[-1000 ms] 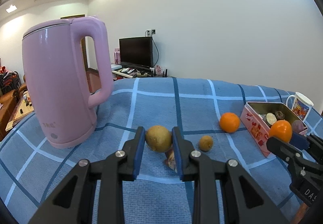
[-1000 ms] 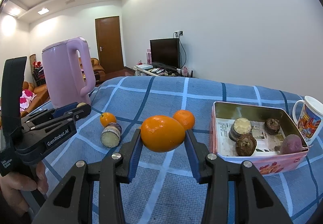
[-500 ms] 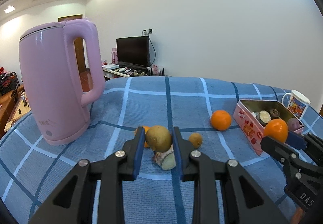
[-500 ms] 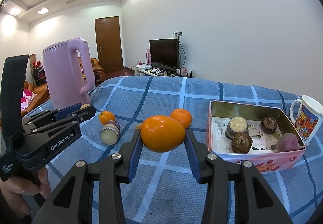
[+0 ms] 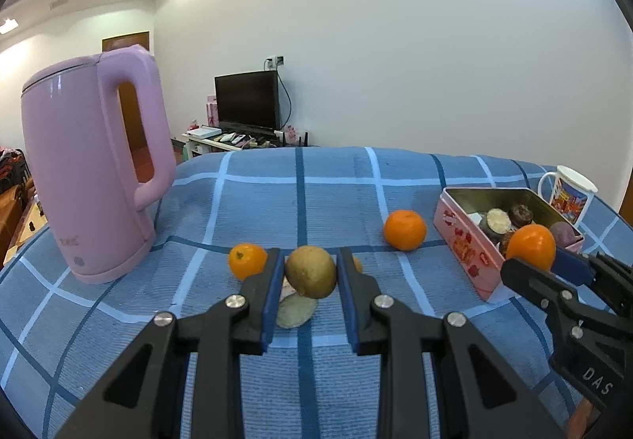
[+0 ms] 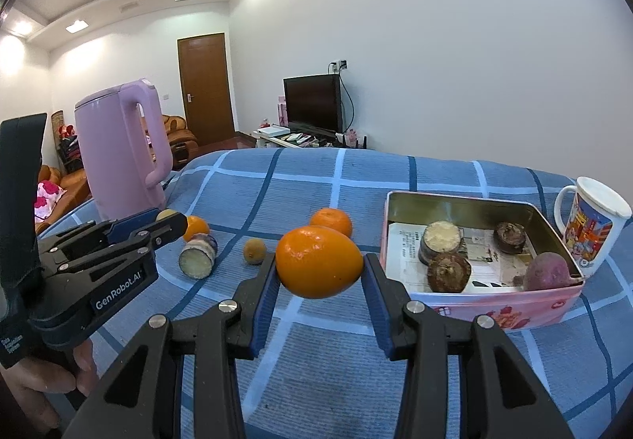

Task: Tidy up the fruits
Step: 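Carry the orange in the right tool and brown fruit in the left toward the tin, then lower the orange into the tin and open the right tool while the left tool releases the brown fruit there, then withdraw both open tools from the tin, then move both tools toward the cut slice and the orange on the table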

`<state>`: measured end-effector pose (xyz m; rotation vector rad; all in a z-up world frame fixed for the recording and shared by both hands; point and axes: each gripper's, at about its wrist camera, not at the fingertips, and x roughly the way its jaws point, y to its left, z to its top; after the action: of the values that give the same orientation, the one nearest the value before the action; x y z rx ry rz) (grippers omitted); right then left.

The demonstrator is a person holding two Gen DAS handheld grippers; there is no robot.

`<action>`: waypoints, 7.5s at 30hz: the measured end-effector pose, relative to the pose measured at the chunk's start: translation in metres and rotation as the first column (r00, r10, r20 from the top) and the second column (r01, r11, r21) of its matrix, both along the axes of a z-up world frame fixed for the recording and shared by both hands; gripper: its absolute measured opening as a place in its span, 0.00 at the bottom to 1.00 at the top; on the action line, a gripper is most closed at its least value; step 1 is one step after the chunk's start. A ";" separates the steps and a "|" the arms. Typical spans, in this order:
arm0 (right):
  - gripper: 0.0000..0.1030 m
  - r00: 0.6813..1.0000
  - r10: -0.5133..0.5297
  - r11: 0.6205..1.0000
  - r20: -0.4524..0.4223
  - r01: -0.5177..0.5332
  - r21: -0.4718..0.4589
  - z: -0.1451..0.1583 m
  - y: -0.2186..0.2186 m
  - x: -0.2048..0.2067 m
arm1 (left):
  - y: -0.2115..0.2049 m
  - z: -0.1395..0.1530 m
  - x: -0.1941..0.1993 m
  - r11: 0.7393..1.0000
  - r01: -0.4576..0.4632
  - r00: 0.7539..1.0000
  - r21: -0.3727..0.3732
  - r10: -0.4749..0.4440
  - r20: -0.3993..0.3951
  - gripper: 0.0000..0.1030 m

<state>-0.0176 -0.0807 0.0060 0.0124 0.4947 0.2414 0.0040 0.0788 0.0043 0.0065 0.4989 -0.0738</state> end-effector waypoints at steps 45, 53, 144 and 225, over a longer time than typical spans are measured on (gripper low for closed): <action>0.43 0.965 -0.260 0.965 -0.029 0.260 -0.030 0.000 -0.139 0.012 | -0.131 0.003 0.012 0.984 0.176 0.984 0.029 -0.175 -0.014 0.28; 0.43 0.948 -0.317 0.946 -0.005 0.316 -0.066 0.001 -0.160 0.022 | -0.149 0.002 0.028 0.980 0.199 0.980 0.001 -0.199 -0.019 0.28; 0.82 0.878 -0.461 0.885 0.126 0.444 0.140 0.011 -0.198 0.025 | -0.137 0.004 0.044 0.981 -0.127 0.991 0.150 0.119 0.058 1.00; 0.82 0.990 -0.085 0.993 -0.114 0.094 0.074 -0.009 0.049 0.047 | 0.104 -0.013 0.038 0.937 -0.318 0.936 0.143 0.334 -0.108 1.00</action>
<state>0.0294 -0.0320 -0.0033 0.1252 0.5934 0.1727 0.0415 0.1824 -0.0090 0.0404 0.6294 0.2858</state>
